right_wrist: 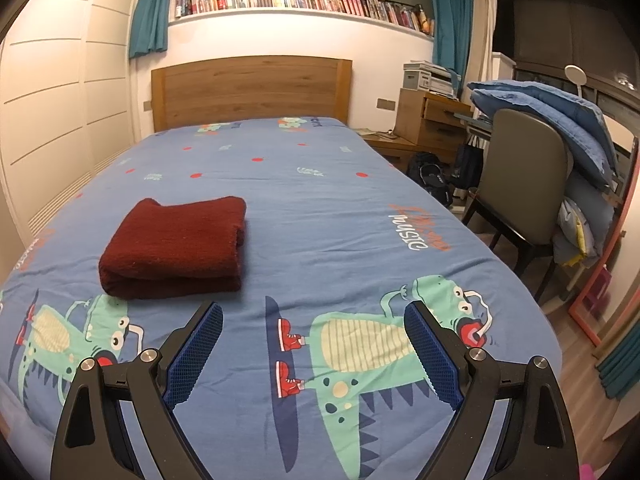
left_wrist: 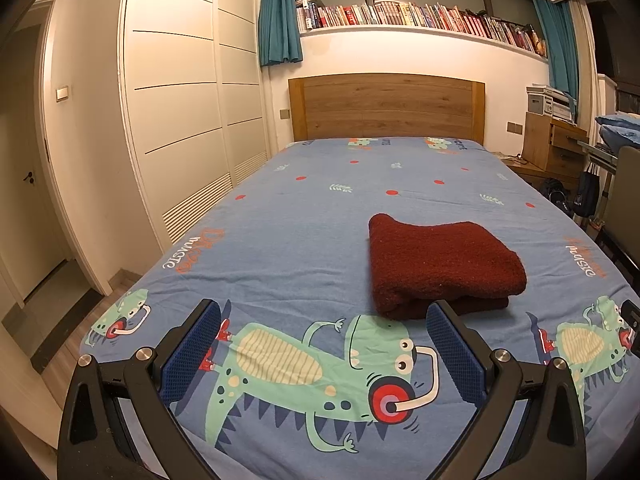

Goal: Fold small clothes

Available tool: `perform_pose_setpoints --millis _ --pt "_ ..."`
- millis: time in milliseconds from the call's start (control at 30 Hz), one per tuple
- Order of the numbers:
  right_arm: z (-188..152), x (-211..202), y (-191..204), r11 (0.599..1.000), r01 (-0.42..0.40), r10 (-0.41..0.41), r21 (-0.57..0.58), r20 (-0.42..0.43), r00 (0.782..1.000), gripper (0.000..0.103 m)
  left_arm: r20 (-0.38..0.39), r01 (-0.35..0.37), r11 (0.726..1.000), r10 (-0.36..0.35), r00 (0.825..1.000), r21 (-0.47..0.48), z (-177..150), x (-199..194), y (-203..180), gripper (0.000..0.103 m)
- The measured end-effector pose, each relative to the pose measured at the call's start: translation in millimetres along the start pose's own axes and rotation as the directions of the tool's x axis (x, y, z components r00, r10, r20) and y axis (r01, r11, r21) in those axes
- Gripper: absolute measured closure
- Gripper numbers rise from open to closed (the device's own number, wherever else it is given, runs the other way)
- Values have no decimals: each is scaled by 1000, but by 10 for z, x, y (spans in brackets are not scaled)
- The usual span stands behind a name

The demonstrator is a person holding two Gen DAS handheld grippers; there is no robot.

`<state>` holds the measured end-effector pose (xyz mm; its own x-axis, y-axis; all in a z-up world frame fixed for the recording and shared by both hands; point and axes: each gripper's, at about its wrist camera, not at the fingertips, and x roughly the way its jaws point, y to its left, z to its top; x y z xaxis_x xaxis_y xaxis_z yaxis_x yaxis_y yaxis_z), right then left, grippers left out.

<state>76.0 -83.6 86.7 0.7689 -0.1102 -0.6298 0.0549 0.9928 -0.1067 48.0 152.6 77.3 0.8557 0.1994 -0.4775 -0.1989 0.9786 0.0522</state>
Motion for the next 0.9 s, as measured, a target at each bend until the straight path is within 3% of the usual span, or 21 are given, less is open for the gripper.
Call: perform_pose_setpoints --millis 900 --pt "-42 16 -5 1000 6 -6 -4 -5 1000 10 -10 16 1000 -16 1000 13 -13 54 -20 1"
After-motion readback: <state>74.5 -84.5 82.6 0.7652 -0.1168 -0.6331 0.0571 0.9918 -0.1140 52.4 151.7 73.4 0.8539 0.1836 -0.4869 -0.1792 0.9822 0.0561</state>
